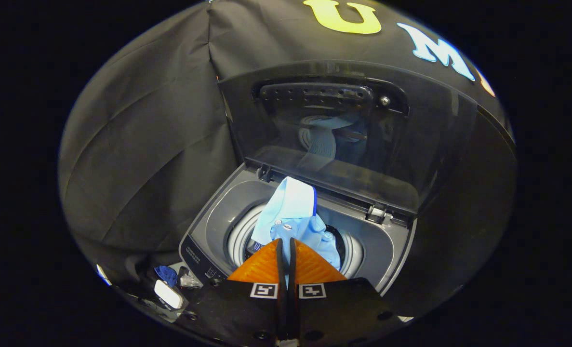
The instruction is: Put the clothes into the washing machine and then close the washing machine lid.
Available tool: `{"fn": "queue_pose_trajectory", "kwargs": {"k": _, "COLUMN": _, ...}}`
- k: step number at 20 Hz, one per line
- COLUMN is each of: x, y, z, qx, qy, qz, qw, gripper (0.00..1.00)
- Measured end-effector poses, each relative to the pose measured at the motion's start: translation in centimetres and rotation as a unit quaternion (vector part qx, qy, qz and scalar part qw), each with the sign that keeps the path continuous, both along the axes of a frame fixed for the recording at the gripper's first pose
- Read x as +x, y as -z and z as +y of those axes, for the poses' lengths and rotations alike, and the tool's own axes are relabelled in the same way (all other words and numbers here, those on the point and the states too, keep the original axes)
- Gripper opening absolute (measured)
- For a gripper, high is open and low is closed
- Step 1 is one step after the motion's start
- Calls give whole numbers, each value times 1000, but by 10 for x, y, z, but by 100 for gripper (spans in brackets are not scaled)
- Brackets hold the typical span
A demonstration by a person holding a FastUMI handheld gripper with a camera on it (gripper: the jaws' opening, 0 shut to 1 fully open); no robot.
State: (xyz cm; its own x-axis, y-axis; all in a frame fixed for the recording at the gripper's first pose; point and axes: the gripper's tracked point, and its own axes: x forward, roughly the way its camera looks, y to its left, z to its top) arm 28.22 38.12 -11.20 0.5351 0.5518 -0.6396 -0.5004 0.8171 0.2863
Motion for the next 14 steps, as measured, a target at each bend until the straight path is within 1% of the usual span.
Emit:
{"fn": "queue_pose_trajectory", "kwargs": {"k": 3, "x": -2, "y": 3, "z": -2, "qx": -8, "qy": 3, "qz": 2, "qw": 1000, "gripper": 2}}
{"fn": "queue_pose_trajectory", "kwargs": {"k": 4, "x": -3, "y": 6, "z": -4, "qx": -14, "qy": 4, "qz": 6, "qw": 1000, "gripper": 4}}
{"fn": "queue_pose_trajectory", "kwargs": {"k": 6, "x": -1, "y": 8, "z": -5, "qx": -19, "qy": 13, "qz": 12, "qw": 1000, "gripper": 13}}
{"fn": "queue_pose_trajectory", "kwargs": {"k": 8, "x": 0, "y": 6, "z": -12, "qx": -28, "qy": 23, "qz": 11, "qw": 999, "gripper": 37}}
{"fn": "queue_pose_trajectory", "kwargs": {"k": 9, "x": 2, "y": 11, "z": -12, "qx": -29, "qy": 24, "qz": 9, "qw": 999, "gripper": 50}}
{"fn": "queue_pose_trajectory", "kwargs": {"k": 10, "x": -1, "y": 3, "z": -15, "qx": -30, "qy": 25, "qz": 7, "qw": 999, "gripper": 62}}
{"fn": "queue_pose_trajectory", "kwargs": {"k": 13, "x": -3, "y": 3, "z": -15, "qx": -28, "qy": 25, "qz": 6, "qw": 999, "gripper": 99}}
{"fn": "queue_pose_trajectory", "kwargs": {"k": 14, "x": -3, "y": 0, "z": -16, "qx": -27, "qy": 26, "qz": 4, "qw": 999, "gripper": 99}}
